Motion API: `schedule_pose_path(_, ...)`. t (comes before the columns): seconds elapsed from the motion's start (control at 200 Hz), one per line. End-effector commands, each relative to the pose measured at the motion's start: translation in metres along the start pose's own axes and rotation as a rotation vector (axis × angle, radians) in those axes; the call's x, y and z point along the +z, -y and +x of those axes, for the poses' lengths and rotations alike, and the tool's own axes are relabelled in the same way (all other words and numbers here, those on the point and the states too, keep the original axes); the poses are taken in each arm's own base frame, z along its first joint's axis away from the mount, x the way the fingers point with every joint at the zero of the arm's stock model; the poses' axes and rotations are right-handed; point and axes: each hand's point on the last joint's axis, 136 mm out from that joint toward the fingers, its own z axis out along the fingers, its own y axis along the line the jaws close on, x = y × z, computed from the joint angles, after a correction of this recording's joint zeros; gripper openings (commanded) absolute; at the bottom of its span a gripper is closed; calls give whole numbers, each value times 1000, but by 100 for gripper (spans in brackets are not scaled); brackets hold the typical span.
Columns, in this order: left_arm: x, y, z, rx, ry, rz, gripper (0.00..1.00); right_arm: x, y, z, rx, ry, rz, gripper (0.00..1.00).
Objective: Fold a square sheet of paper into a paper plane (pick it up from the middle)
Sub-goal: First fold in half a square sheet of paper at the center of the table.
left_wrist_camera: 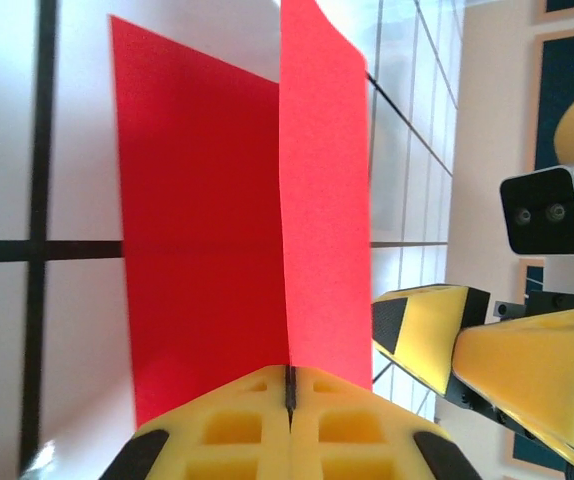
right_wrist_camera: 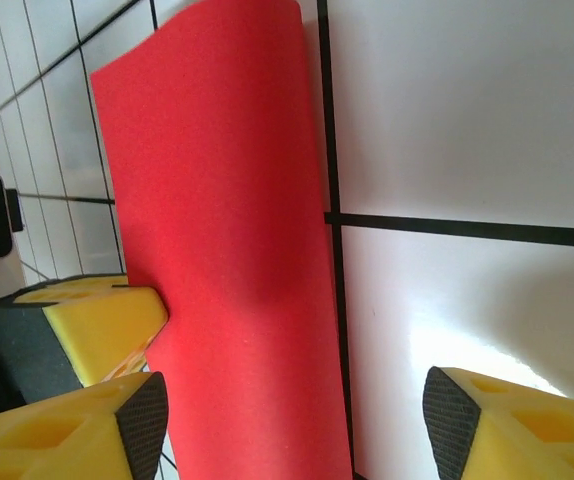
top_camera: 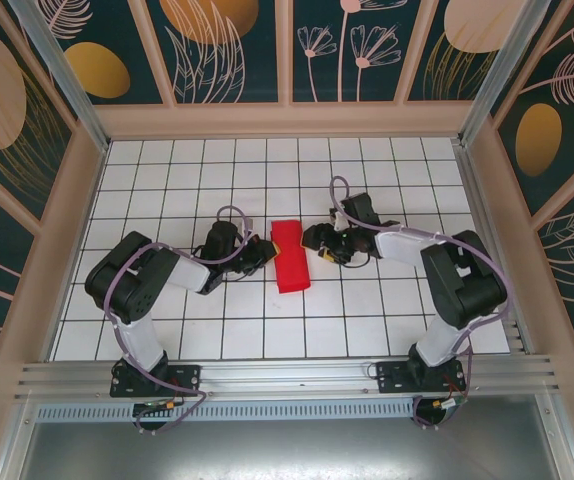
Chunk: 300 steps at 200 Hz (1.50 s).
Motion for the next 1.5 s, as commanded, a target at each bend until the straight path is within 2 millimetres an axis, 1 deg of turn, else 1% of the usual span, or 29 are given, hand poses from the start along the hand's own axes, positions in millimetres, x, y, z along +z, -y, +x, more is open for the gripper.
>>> schedule_pose_path(0.0,3,-6,0,25,-6,-33,0,8,-8,2,-49,-56,-18,70)
schedule_pose_path(0.22,3,-8,-1,32,-6,-51,0,23,-5,6,-71,-123,6,66)
schedule_pose_path(0.345,4,-8,0,37,-14,-50,0,30,1,7,-63,-144,25,62)
schedule_pose_path(0.455,4,-8,0,41,-21,-57,3,34,9,10,-51,-154,54,60)
schedule_pose_path(0.535,4,-7,-1,40,-19,-63,8,35,17,11,-46,-155,90,57)
schedule_pose_path(0.595,3,-6,-3,42,-16,-75,16,36,25,12,-42,-157,123,56)
schedule_pose_path(0.64,1,-4,-4,33,-17,-91,24,36,30,12,-42,-157,146,54)
schedule_pose_path(0.686,0,3,-6,33,-21,-103,31,38,37,15,-41,-163,176,53)
schedule_pose_path(0.746,-4,10,-11,39,-16,-134,35,41,47,18,-46,-166,229,52)
schedule_pose_path(0.791,-7,5,-15,41,-4,-199,38,42,53,20,-48,-168,256,51)
schedule_pose_path(0.796,-7,4,-16,41,-4,-208,39,43,54,21,-47,-170,258,51)
schedule_pose_path(0.806,-11,11,-18,52,8,-204,39,43,56,22,-45,-172,263,50)
schedule_pose_path(0.826,-13,12,-21,59,17,-221,40,44,59,23,-44,-177,272,50)
schedule_pose_path(0.941,-25,10,-31,92,64,-308,44,48,73,27,-36,-188,315,48)
schedule_pose_path(1.091,-37,7,-43,130,119,-386,50,51,81,26,-40,-189,350,48)
schedule_pose_path(1.191,-47,5,-53,140,171,-426,55,55,89,29,-44,-199,380,47)
schedule_pose_path(1.351,-58,13,-63,165,256,-412,62,60,106,37,-49,-213,459,47)
schedule_pose_path(1.441,-59,20,-66,182,284,-371,63,61,115,36,-48,-211,499,45)
schedule_pose_path(1.461,-60,20,-66,183,288,-365,63,64,114,41,-63,-220,505,46)
schedule_pose_path(1.496,-59,21,-67,190,292,-358,63,65,115,41,-67,-219,517,45)
